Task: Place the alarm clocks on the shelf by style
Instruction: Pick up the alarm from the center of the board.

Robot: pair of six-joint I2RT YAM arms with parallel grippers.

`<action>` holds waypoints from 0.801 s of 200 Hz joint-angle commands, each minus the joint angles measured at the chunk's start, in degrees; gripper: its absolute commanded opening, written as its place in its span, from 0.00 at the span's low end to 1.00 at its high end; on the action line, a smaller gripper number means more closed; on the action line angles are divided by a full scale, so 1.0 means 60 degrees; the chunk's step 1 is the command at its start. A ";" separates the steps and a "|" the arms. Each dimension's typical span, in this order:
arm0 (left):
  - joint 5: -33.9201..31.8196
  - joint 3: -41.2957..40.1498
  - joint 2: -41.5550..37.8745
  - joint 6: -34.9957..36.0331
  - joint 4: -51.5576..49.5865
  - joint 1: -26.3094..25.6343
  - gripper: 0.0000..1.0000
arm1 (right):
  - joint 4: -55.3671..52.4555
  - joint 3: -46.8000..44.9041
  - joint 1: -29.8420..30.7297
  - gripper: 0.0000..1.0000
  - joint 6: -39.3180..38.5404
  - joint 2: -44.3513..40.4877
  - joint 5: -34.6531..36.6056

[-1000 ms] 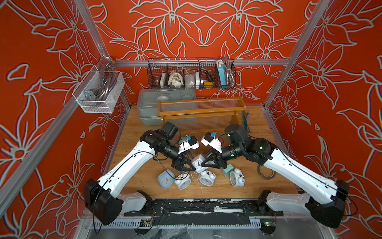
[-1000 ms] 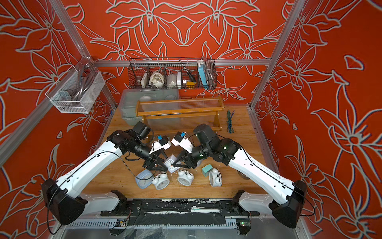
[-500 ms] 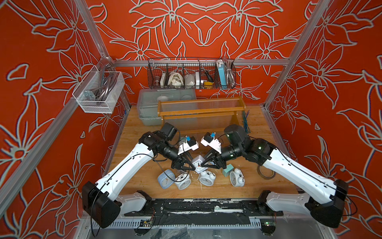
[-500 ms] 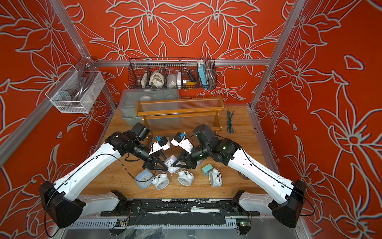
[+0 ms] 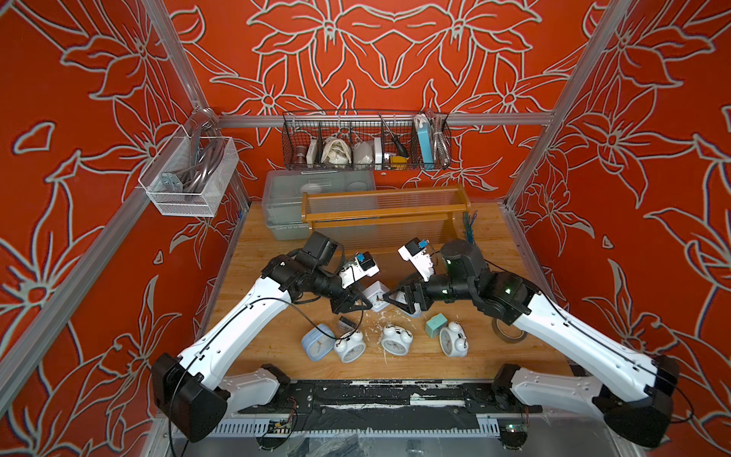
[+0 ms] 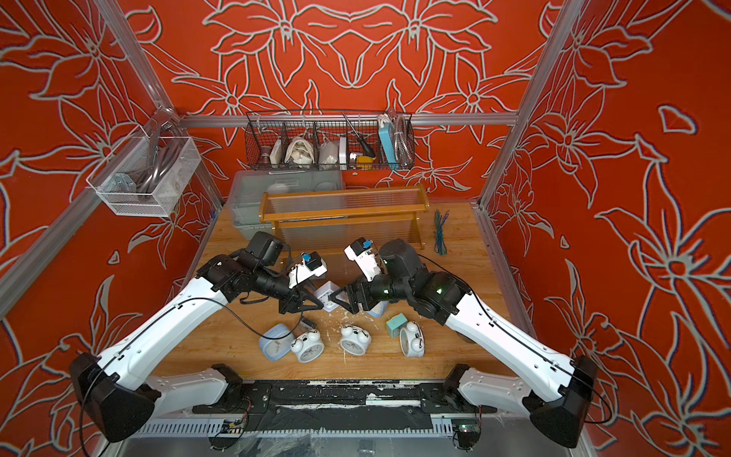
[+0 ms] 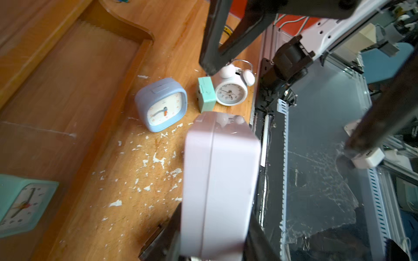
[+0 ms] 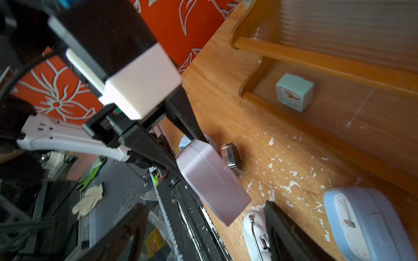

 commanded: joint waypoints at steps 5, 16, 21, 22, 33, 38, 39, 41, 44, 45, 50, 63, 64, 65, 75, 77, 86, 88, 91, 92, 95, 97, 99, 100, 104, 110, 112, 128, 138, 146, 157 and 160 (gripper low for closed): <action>-0.0930 0.0121 -0.0131 -0.0599 0.0619 -0.0034 0.22 | 0.1425 -0.0439 -0.0027 0.86 0.2406 -0.0230 0.1702; -0.1091 0.0105 -0.0135 -0.0689 0.0717 -0.0034 0.22 | 0.1737 -0.0638 -0.0028 0.86 0.3200 -0.0328 0.2094; -0.1165 0.0105 -0.0153 -0.0734 0.0758 -0.0041 0.22 | 0.1796 -0.0686 -0.0019 0.86 0.3536 -0.0380 0.2280; -0.1187 0.0112 -0.0157 -0.0739 0.0768 -0.0041 0.23 | 0.1801 -0.0691 -0.0024 0.86 0.3612 -0.0385 0.2315; -0.1355 0.0103 -0.0160 -0.0816 0.0833 -0.0044 0.23 | 0.1806 -0.0721 -0.0015 0.86 0.4306 -0.0461 0.2582; -0.1435 0.0097 -0.0159 -0.0835 0.0859 -0.0038 0.23 | 0.1815 -0.0722 -0.0006 0.87 0.4557 -0.0467 0.2638; -0.1446 0.0094 -0.0152 -0.0834 0.0863 -0.0032 0.23 | 0.1825 -0.0716 -0.0010 0.87 0.4606 -0.0465 0.2647; -0.1473 0.0091 -0.0147 -0.0833 0.0877 -0.0035 0.23 | 0.1833 -0.0712 -0.0013 0.87 0.4693 -0.0467 0.2654; -0.1529 0.0090 -0.0146 -0.0843 0.0899 -0.0037 0.23 | 0.1822 -0.0711 -0.0002 0.87 0.4822 -0.0459 0.2664; -0.1537 0.0090 -0.0146 -0.0852 0.0905 -0.0039 0.23 | 0.1829 -0.0711 -0.0008 0.87 0.4863 -0.0453 0.2668; -0.1618 0.0069 -0.0146 -0.0865 0.0957 -0.0045 0.23 | 0.1806 -0.0698 -0.0007 0.88 0.5063 -0.0449 0.2664; -0.1813 -0.0004 -0.0131 -0.0917 0.1117 -0.0041 0.23 | 0.1694 -0.0654 -0.0013 0.90 0.5533 -0.0323 0.2610; -0.1826 -0.0008 -0.0124 -0.0926 0.1131 -0.0041 0.23 | 0.1691 -0.0653 -0.0013 0.90 0.5562 -0.0305 0.2604; -0.1839 -0.0010 -0.0120 -0.0938 0.1145 -0.0049 0.23 | 0.1683 -0.0653 -0.0013 0.90 0.5599 -0.0288 0.2594; -0.1949 -0.0054 -0.0109 -0.0990 0.1266 -0.0043 0.23 | 0.1685 -0.0673 -0.0014 0.91 0.5952 -0.0130 0.2442; -0.1961 -0.0063 -0.0104 -0.0993 0.1285 -0.0049 0.23 | 0.1721 -0.0687 -0.0006 0.91 0.6000 -0.0105 0.2402; -0.1970 -0.0085 -0.0102 -0.1015 0.1331 -0.0042 0.24 | 0.1945 -0.0778 -0.0002 0.91 0.6286 0.0068 0.2144; -0.1959 -0.0086 -0.0091 -0.1014 0.1334 -0.0041 0.24 | 0.2005 -0.0797 -0.0011 0.91 0.6340 0.0106 0.2085; -0.1949 -0.0097 -0.0095 -0.1020 0.1346 -0.0041 0.24 | 0.2083 -0.0832 -0.0006 0.92 0.6420 0.0171 0.1998; -0.1945 -0.0098 -0.0091 -0.1021 0.1348 -0.0041 0.24 | 0.2098 -0.0845 -0.0010 0.92 0.6438 0.0184 0.1968; -0.1930 -0.0100 -0.0091 -0.1022 0.1364 -0.0041 0.24 | 0.2212 -0.0880 -0.0006 0.92 0.6490 0.0239 0.1884; -0.1927 -0.0100 -0.0088 -0.1023 0.1365 -0.0045 0.24 | 0.2274 -0.0903 -0.0008 0.92 0.6527 0.0273 0.1815; -0.1915 -0.0111 -0.0095 -0.1023 0.1365 -0.0042 0.24 | 0.2340 -0.0913 -0.0012 0.92 0.6540 0.0307 0.1762; -0.1913 -0.0113 -0.0098 -0.1023 0.1365 -0.0049 0.24 | 0.2366 -0.0922 -0.0013 0.92 0.6549 0.0325 0.1733; -0.1895 -0.0122 -0.0101 -0.1023 0.1365 -0.0042 0.24 | 0.2448 -0.0941 -0.0001 0.92 0.6559 0.0388 0.1630; -0.1871 -0.0117 -0.0102 -0.1008 0.1365 -0.0045 0.24 | 0.2528 -0.0945 0.0009 0.92 0.6545 0.0479 0.1537; -0.1868 -0.0115 -0.0091 -0.1008 0.1365 -0.0050 0.25 | 0.2543 -0.0945 0.0014 0.92 0.6537 0.0494 0.1520; -0.1853 -0.0129 -0.0115 -0.0993 0.1365 -0.0063 0.25 | 0.2691 -0.0996 0.0052 0.93 0.6445 0.0578 0.1486; -0.1853 -0.0137 -0.0114 -0.0984 0.1365 -0.0056 0.25 | 0.2745 -0.1004 0.0046 0.93 0.6406 0.0603 0.1448; -0.1853 -0.0144 -0.0110 -0.0981 0.1365 -0.0056 0.25 | 0.2775 -0.1004 0.0061 0.93 0.6374 0.0645 0.1402; -0.1838 -0.0159 -0.0102 -0.0979 0.1367 -0.0071 0.26 | 0.2826 -0.0989 0.0075 0.93 0.6332 0.0723 0.1307; -0.1827 -0.0170 -0.0102 -0.0979 0.1369 -0.0078 0.26 | 0.2840 -0.0978 0.0095 0.93 0.6314 0.0755 0.1267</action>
